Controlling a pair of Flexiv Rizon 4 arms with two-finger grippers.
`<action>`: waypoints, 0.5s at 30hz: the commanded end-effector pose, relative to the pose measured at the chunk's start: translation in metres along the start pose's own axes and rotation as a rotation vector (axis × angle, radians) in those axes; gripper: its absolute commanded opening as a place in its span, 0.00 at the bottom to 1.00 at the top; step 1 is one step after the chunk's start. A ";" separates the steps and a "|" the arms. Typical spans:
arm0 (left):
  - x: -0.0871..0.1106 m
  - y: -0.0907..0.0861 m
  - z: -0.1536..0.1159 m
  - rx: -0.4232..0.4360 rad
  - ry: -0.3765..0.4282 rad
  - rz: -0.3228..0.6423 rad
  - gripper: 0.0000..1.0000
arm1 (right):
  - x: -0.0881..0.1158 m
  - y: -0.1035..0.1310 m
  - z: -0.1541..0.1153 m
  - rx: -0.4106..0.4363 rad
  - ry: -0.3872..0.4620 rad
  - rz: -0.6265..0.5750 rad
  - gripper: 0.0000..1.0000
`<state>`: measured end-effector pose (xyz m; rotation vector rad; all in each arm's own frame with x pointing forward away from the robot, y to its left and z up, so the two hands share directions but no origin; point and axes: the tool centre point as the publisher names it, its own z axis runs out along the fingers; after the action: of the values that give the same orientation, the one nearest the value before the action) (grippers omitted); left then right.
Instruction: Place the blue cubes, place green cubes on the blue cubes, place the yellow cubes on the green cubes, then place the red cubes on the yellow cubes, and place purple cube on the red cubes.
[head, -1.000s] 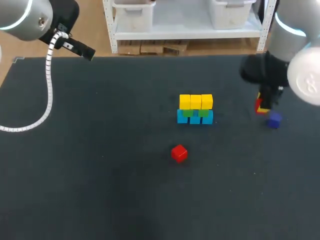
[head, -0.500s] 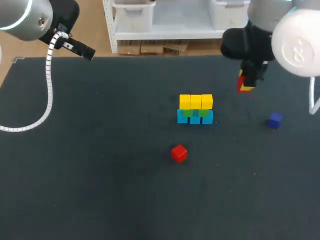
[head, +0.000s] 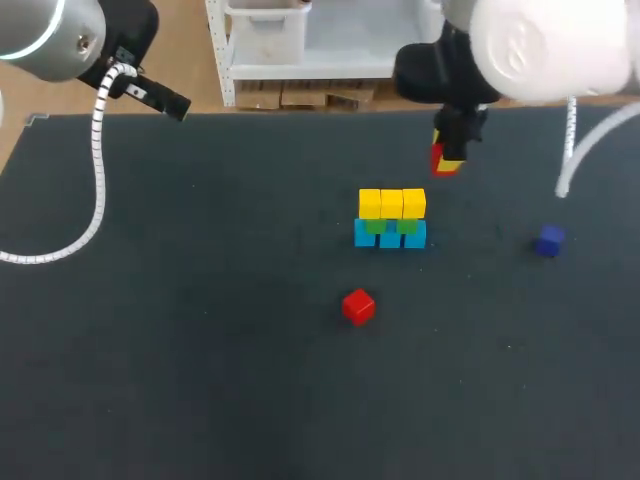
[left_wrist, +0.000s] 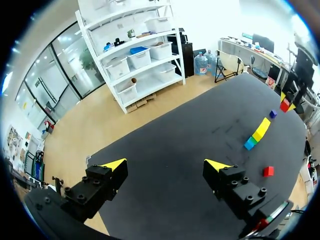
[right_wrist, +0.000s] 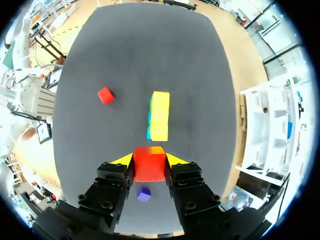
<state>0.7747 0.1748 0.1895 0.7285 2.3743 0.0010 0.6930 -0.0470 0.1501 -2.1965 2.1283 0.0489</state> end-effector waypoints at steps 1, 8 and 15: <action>0.000 0.001 0.001 0.003 -0.001 0.001 1.00 | -0.014 -0.006 0.008 -0.054 0.001 0.002 0.00; 0.000 0.001 0.001 0.003 -0.001 0.001 1.00 | -0.023 -0.008 0.022 -0.049 -0.009 0.022 0.00; 0.000 0.001 0.001 0.003 -0.001 0.001 1.00 | -0.025 -0.010 0.037 -0.014 0.048 0.040 0.00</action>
<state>0.7747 0.1748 0.1895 0.7285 2.3743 0.0011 0.7054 -0.0210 0.1212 -2.1905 2.2028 0.0377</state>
